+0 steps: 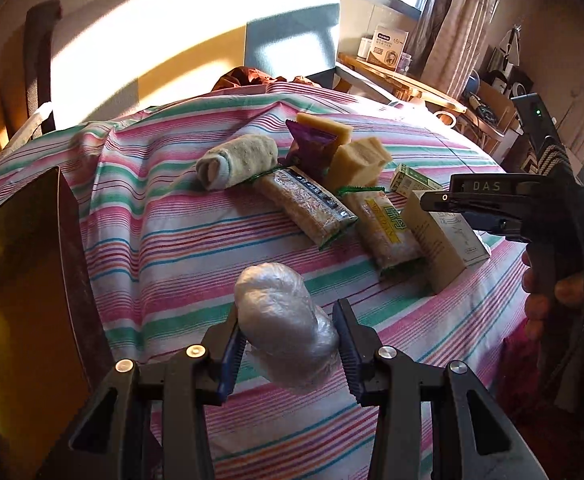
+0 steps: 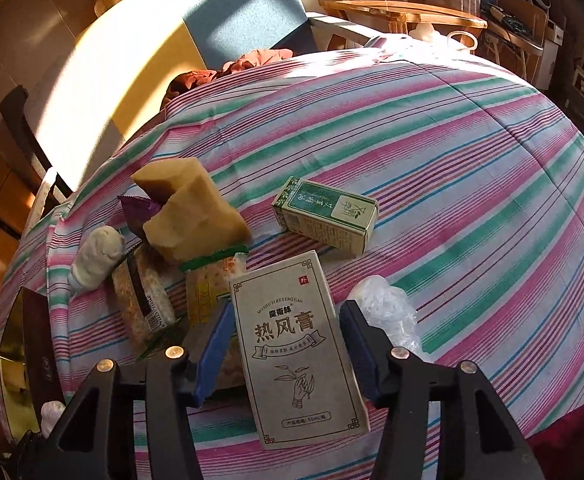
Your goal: Organize objects
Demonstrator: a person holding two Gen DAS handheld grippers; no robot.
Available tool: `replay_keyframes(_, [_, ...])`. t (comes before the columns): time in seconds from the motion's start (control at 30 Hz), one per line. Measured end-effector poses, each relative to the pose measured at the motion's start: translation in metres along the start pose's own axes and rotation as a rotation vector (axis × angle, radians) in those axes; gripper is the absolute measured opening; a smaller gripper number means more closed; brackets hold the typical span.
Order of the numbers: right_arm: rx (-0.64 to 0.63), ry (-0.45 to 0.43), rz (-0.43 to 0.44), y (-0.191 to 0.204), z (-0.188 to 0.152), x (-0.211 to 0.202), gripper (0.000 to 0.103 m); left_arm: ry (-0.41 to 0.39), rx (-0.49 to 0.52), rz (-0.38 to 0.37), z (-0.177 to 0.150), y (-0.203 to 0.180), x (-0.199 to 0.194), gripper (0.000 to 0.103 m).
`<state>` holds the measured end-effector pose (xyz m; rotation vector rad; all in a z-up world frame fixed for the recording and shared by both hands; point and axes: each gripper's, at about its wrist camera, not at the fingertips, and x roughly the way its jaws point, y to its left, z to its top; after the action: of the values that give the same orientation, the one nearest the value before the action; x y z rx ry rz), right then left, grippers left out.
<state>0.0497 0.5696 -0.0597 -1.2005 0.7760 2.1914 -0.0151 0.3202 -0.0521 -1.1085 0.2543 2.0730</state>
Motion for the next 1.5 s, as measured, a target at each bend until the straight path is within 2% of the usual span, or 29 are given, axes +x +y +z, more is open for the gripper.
replay_keyframes(0.2, [0.021,-0.008,0.03,-0.001,0.0,-0.004,0.054,-0.014,-0.019,-0.012,-0.006,0.006,-0.018,0.043])
replay_keyframes(0.37, [0.01,0.024,0.037,0.001,-0.002,0.002,0.055,-0.034,-0.016,-0.026,-0.009,0.006,-0.034,0.043])
replay_keyframes(0.63, [-0.031,0.058,0.002,0.006,-0.007,0.007,0.056,-0.058,-0.034,-0.037,-0.014,0.015,-0.057,0.043])
replay_keyframes(0.73, [-0.065,0.071,-0.049,0.01,-0.01,0.012,0.053,-0.071,-0.061,-0.035,-0.016,0.026,-0.069,0.043])
replay_keyframes(0.9, [-0.087,0.069,-0.065,0.012,-0.011,0.013,0.053,-0.097,-0.129,-0.003,-0.022,0.057,-0.091,0.043])
replay_keyframes(1.07, [-0.074,0.066,-0.062,0.009,-0.012,0.011,0.053,-0.125,-0.222,0.072,-0.032,0.108,-0.115,0.043])
replay_keyframes(1.2, [-0.075,0.039,-0.071,0.01,-0.011,0.007,0.053,-0.137,-0.287,0.187,-0.044,0.16,-0.132,0.043])
replay_keyframes(1.37, [-0.099,-0.02,-0.077,0.015,-0.01,-0.002,0.053,-0.095,-0.372,0.317,-0.062,0.226,-0.134,0.043])
replay_keyframes(1.5, [-0.109,-0.057,-0.078,0.019,-0.008,-0.007,0.053,-0.057,-0.393,0.385,-0.072,0.257,-0.124,0.043])
